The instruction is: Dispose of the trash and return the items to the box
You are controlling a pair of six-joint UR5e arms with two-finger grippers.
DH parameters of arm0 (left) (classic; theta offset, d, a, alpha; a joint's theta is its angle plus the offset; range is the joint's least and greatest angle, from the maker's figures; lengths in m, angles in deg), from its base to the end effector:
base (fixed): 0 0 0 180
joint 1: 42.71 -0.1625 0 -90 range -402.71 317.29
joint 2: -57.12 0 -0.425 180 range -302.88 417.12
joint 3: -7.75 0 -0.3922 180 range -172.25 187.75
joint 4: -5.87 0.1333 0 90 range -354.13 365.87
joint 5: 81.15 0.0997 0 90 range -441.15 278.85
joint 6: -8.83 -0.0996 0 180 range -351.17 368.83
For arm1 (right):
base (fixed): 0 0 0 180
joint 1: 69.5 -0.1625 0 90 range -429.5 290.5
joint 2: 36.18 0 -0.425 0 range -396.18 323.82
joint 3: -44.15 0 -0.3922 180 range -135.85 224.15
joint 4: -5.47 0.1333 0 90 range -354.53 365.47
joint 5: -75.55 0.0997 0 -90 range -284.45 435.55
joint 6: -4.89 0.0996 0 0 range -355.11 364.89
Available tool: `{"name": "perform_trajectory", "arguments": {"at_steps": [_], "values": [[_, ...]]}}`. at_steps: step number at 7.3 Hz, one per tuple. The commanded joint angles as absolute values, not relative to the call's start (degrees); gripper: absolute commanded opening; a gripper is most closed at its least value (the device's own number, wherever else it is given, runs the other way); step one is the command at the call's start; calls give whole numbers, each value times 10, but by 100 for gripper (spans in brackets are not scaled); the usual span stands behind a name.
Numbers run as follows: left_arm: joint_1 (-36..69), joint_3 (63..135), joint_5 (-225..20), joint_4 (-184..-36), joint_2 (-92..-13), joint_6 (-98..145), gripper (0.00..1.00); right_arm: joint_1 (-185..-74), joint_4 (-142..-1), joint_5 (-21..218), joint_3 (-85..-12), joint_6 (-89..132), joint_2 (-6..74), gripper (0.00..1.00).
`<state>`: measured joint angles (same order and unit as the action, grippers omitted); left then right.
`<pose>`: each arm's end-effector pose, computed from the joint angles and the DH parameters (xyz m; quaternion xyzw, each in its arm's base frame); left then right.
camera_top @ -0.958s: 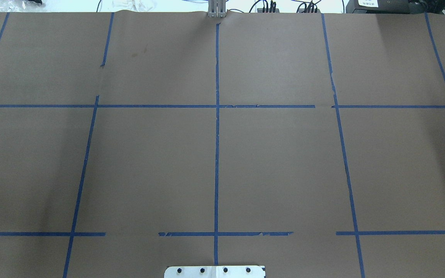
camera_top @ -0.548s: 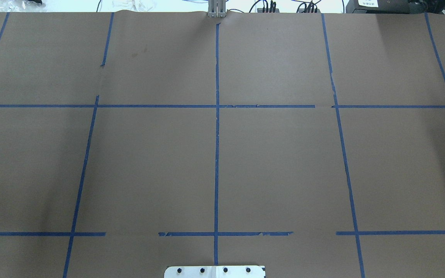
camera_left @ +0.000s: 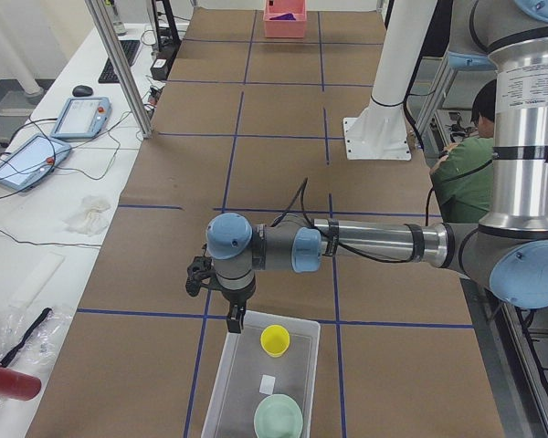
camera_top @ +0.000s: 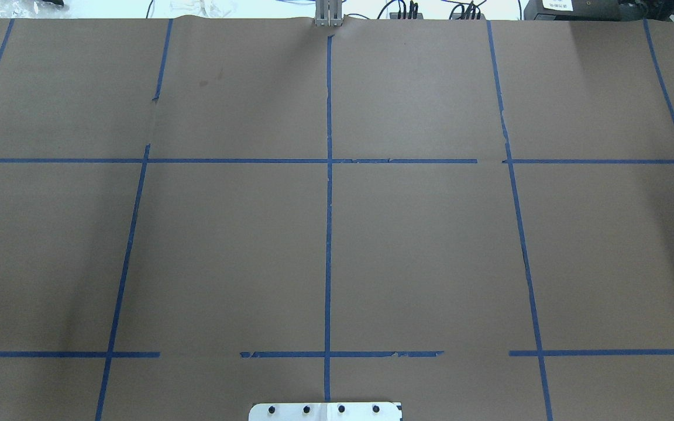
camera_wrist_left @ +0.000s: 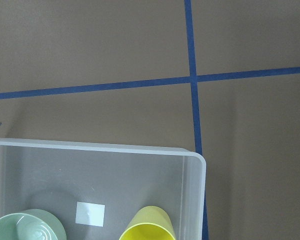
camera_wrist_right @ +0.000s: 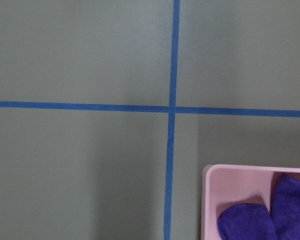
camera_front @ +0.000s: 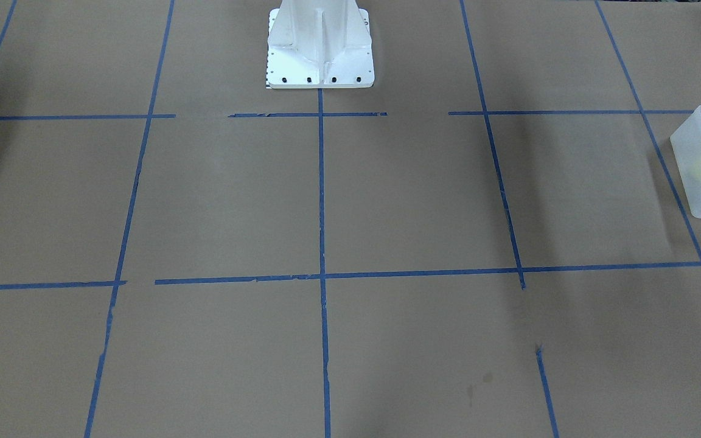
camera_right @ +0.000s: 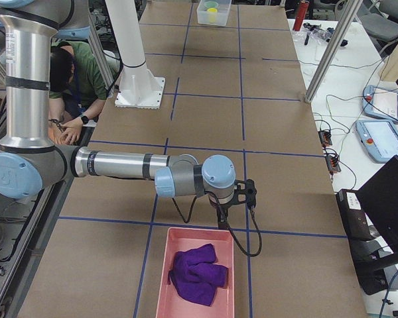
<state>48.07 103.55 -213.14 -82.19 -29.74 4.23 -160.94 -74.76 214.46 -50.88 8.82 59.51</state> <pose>-0.0730 -0.4682 0.6414 0.0227 0.3576 0.0334 0.9330 0.0697 -0.4572 0.6388 0.0633 -0.4141 0.0097 0.9080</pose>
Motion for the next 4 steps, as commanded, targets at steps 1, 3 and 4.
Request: {"name": "perform_trajectory", "arguments": {"at_steps": [1,3,4], "values": [[481,1036,-2131,-823,-299,42,100,-1609,-748,2144,-509,88,594,100],[483,1036,-2131,-823,-300,41,100,-1609,-749,2145,-509,89,594,100],[485,1036,-2131,-823,-300,41,100,-1609,-749,2146,-509,89,594,100]]}}
